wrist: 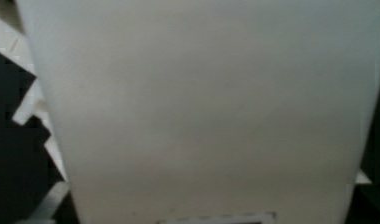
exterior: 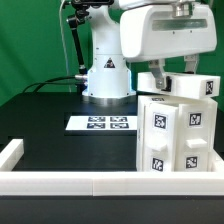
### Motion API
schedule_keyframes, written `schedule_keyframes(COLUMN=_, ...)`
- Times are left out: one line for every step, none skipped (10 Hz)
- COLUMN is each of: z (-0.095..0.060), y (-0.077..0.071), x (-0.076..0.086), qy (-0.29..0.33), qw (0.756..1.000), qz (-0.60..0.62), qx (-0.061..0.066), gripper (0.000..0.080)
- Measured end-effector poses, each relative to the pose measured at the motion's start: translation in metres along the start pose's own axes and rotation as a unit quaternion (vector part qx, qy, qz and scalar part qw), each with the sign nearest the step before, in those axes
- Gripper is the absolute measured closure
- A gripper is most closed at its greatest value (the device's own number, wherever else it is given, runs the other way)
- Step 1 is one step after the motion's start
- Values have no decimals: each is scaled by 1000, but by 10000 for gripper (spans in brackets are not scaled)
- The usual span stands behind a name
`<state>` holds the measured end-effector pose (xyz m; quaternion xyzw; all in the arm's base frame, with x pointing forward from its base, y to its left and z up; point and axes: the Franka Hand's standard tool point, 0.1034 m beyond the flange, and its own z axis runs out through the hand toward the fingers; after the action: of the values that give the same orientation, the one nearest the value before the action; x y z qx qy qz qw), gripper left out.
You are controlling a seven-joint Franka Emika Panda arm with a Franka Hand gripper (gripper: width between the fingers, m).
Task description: Assemble cabinet
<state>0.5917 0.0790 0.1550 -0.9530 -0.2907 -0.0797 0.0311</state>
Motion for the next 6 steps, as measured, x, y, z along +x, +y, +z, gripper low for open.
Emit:
schedule_keyframes(z=0, y=1, x=0, qy=5, qw=999, qz=43, qx=-4, gripper=245)
schedule_keyframes(z=1, y=2, x=0, qy=11, qw=996, qz=90, qx=-6, gripper=245)
schedule_keyframes(z=1, y=2, x=1, qy=17, qw=989, qz=143, qx=-6, gripper=245)
schedule_keyframes(z=1, y=3, x=1, qy=22, qw=984, qz=179, qx=-8, gripper=245)
schedule_keyframes(z=1, y=2, x=2, qy=26, qw=973, qz=227, qx=-8, gripper=245)
schedule_keyframes(z=2, y=2, x=2, qy=28, qw=962, qz=273, qx=-8, gripper=245)
